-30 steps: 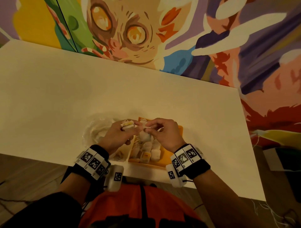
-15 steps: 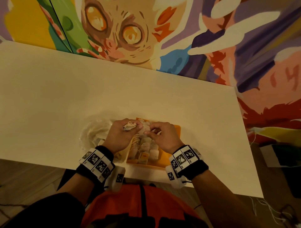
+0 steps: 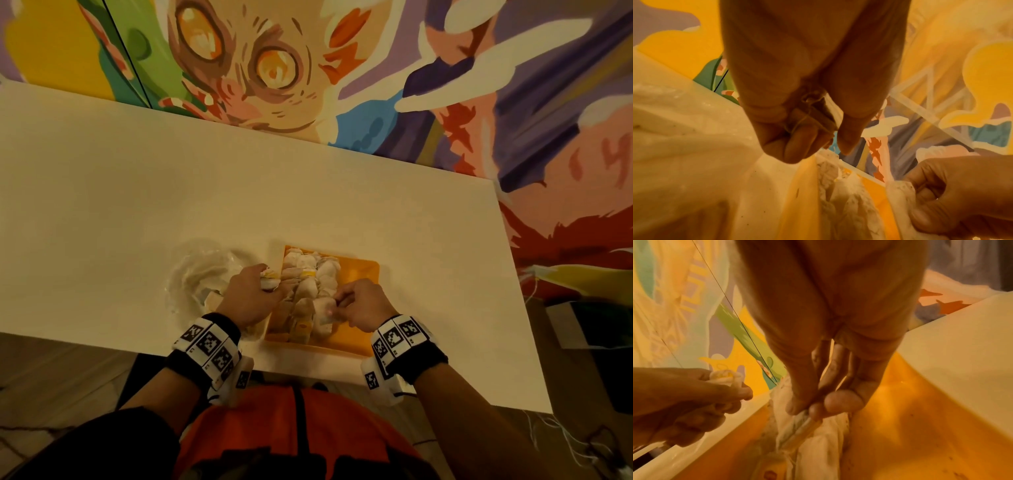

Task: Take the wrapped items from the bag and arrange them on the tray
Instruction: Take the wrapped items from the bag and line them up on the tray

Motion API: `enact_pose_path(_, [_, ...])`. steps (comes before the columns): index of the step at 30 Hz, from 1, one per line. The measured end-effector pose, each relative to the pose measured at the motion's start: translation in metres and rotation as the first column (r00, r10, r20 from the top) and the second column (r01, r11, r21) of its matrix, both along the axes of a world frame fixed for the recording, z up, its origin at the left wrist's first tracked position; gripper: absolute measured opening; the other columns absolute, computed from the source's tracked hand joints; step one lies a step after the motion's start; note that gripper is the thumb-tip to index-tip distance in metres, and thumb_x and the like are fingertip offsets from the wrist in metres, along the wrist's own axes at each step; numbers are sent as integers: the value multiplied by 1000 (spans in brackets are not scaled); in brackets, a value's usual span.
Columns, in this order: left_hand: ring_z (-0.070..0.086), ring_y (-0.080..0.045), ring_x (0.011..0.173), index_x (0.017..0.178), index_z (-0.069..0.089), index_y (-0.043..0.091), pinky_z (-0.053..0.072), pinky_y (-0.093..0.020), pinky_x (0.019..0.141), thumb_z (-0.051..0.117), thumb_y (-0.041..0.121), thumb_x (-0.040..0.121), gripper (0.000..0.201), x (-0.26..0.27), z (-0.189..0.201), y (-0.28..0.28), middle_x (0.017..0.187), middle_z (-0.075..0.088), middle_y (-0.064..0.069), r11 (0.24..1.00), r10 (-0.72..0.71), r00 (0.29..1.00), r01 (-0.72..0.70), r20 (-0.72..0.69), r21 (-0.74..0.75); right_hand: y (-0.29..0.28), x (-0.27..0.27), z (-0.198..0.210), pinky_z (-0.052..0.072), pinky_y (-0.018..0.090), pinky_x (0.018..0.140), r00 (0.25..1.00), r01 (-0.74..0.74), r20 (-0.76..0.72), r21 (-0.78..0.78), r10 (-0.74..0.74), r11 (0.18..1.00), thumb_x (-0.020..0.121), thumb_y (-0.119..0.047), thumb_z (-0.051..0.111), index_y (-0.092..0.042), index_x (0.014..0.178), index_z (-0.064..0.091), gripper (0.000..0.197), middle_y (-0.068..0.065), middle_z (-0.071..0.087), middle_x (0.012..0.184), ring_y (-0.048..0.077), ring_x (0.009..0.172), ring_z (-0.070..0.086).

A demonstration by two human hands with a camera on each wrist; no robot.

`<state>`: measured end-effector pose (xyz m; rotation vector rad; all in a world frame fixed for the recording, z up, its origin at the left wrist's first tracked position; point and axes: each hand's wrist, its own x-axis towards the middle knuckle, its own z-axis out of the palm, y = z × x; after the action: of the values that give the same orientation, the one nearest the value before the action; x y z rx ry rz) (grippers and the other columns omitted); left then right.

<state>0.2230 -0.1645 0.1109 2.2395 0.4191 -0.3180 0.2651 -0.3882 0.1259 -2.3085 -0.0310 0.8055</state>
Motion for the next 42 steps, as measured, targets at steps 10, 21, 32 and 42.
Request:
enact_pose_path(10, [61,-29,96,101,60,10,41,-29,69,70,36,82,34,-1,-9,-11,104,66,-12,991,-38,994,50,-103,121,12,-10,-12,56,21,55,974,-166,-188,-202,129,965,73,-3,81,-6,90,73,19,7,72,87,17,72,72])
enact_pose_path(21, [61,-29,93,100,62,5,44,-29,66,62,21,83,23,-4,-18,-12,105,64,-14,994,-42,990,54,-135,90,18,-17,-27,58,33,65,992,-107,-102,-306,80,946,73,-14,80,-12,88,61,25,9,66,90,27,81,68])
enact_pose_path(32, [60,-27,84,93,60,6,43,-30,63,57,15,83,14,-5,-19,-13,99,64,-14,996,-40,988,51,-146,74,30,-10,-33,61,40,62,986,27,-157,-196,-59,980,83,-2,72,-5,103,60,23,12,67,98,30,77,72])
enact_pose_path(42, [56,-23,76,86,58,8,34,-22,53,57,16,82,9,-4,-21,-11,96,65,-16,990,-75,988,89,-135,106,23,-12,-22,61,36,67,981,45,-184,-128,-68,991,75,-22,82,-16,96,57,33,0,66,88,26,79,71])
